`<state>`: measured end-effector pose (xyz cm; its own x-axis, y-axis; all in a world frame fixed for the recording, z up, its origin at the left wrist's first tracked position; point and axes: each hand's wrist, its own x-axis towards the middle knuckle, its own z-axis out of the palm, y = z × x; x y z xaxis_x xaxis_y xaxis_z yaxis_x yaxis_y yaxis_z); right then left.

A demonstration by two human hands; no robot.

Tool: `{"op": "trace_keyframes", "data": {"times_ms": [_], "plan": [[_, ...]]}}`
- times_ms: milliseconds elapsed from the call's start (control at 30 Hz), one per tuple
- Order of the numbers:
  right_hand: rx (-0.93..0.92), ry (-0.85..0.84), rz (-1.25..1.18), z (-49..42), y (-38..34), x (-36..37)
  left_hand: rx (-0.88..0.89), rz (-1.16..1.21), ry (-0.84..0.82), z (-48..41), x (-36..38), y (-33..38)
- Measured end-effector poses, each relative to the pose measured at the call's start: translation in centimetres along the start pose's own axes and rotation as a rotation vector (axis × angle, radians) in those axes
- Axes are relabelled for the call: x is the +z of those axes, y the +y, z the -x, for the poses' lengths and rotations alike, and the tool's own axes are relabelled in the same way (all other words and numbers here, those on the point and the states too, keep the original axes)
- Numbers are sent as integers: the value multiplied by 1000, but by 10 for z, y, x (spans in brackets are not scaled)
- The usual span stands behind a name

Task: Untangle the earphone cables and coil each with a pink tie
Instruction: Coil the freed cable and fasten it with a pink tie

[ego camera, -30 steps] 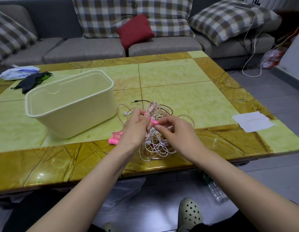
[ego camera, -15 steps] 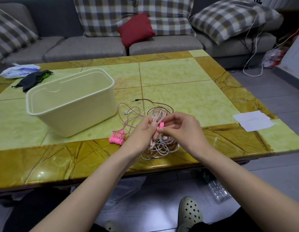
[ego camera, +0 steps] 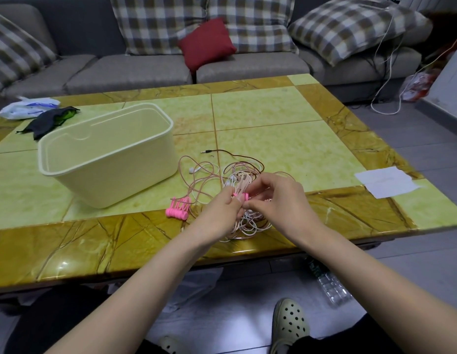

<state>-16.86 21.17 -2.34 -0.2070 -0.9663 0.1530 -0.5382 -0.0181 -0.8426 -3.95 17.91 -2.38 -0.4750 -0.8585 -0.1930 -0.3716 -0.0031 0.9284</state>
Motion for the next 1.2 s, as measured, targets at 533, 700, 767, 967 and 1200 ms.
{"op": "trace_keyframes", "data": {"times_ms": [533, 700, 767, 967, 1200], "plan": [[105, -68, -132, 2, 8, 4, 149, 374, -81, -1, -5, 9], [156, -78, -205, 1, 12, 2, 140, 429, -200, 3, -8, 10], [124, -59, -200, 3, 10, 3, 153, 392, -133, 0, -7, 8], [-38, -60, 7, 8, -1, 3, 91, 286, 73, -9, -7, -3], [-174, -93, 146, 12, -8, 1, 168, -23, 131, -13, -8, -12]]}}
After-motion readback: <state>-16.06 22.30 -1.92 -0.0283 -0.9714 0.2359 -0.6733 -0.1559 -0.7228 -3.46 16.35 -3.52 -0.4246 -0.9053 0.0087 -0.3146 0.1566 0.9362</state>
